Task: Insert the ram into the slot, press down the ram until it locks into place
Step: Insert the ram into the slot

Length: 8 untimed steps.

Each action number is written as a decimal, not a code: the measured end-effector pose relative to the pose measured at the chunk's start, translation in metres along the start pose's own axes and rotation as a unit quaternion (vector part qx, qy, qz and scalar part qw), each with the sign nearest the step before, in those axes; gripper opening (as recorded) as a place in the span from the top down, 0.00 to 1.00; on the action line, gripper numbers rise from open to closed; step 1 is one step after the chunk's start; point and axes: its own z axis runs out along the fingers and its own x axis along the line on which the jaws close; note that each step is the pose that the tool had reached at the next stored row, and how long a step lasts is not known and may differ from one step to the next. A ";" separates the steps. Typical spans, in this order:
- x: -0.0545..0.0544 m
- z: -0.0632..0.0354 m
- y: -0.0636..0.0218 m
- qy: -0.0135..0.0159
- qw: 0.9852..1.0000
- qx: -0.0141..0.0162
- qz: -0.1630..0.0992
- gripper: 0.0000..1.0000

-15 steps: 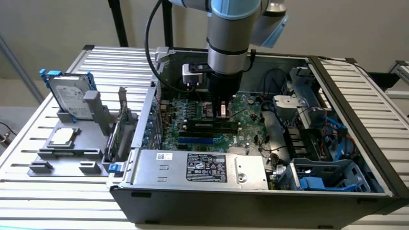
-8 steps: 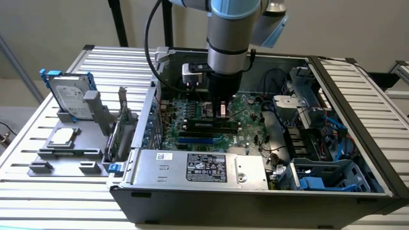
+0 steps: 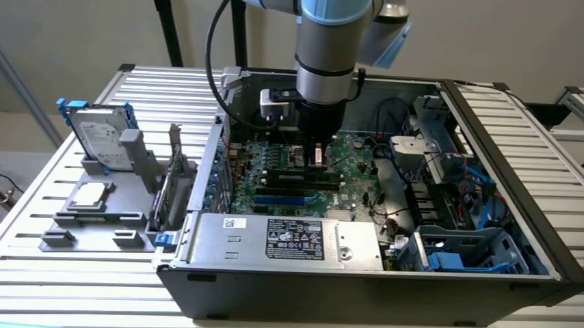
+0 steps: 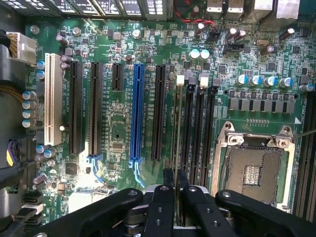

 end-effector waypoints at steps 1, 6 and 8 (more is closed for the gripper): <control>0.000 -0.0001 0.0001 0.000 1.000 0.001 0.001 0.86; -0.001 0.0000 0.0013 0.001 1.000 0.007 0.005 0.86; -0.001 0.0000 0.0025 0.001 1.000 0.007 0.007 0.86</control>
